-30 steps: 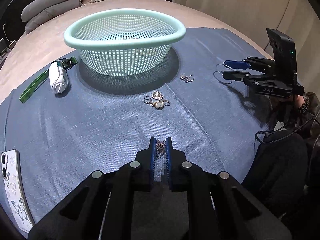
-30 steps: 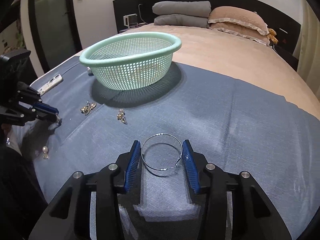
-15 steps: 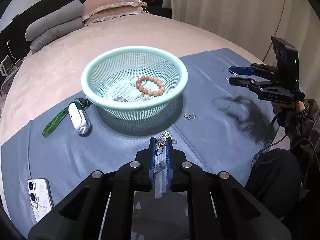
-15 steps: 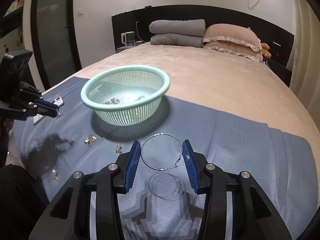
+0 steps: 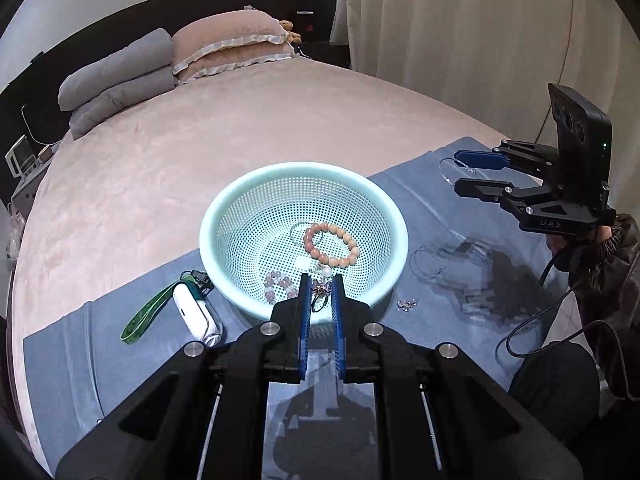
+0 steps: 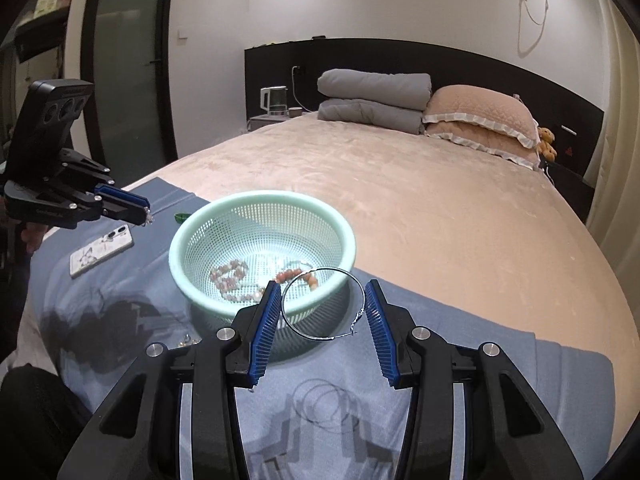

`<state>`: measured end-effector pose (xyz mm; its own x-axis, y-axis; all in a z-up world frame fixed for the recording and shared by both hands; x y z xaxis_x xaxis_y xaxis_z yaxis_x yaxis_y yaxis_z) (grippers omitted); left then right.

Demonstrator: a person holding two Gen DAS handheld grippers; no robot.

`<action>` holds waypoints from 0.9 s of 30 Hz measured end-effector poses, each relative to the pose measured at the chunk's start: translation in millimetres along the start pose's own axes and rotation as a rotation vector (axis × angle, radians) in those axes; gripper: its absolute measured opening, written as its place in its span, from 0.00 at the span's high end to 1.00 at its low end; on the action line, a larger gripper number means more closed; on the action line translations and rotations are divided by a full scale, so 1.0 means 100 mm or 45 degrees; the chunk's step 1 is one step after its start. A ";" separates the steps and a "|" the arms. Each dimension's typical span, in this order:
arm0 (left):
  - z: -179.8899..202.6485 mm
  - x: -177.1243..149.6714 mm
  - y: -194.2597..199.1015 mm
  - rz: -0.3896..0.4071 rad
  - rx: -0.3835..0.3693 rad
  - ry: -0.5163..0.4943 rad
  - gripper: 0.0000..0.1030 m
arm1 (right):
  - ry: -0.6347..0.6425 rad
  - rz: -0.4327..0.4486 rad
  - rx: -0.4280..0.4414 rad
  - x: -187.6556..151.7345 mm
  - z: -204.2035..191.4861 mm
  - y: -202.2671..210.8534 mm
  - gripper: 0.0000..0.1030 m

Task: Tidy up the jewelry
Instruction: 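Carry both items over the basket and open the left tool to drop the charm earring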

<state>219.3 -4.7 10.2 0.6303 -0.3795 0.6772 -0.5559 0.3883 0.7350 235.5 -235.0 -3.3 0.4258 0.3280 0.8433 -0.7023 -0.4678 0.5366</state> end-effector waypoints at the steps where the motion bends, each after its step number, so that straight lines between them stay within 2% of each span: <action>1: 0.01 0.01 -0.03 -0.010 -0.019 0.000 0.90 | 0.008 0.004 0.008 0.04 -0.02 -0.04 0.60; 11: -0.03 0.18 -0.53 -0.055 -0.064 -0.024 0.90 | 0.078 -0.032 0.082 0.25 -0.14 -0.54 0.60; 22: -0.23 0.17 -1.06 -0.179 -0.037 -0.050 0.90 | 0.129 -0.169 0.128 0.09 -0.28 -1.20 0.60; 27: -0.30 0.11 -1.19 -0.228 -0.008 -0.049 0.90 | 0.153 -0.196 0.133 0.06 -0.32 -1.31 0.60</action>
<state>308.4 -30.3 -71.4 0.6977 -0.4748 0.5364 -0.4332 0.3168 0.8438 312.1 -145.8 -69.2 0.4484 0.4946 0.7446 -0.5687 -0.4848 0.6645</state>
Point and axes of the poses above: each gripper's, at about its wrist camera, not at the fingertips, and y roughly against the way its jaws point, z to its right, x to its top, the point moved 6 cm from there along -y, roughly the way its jaws point, and after that the axes turned 1 degree about -x, right-handed, at the moved point
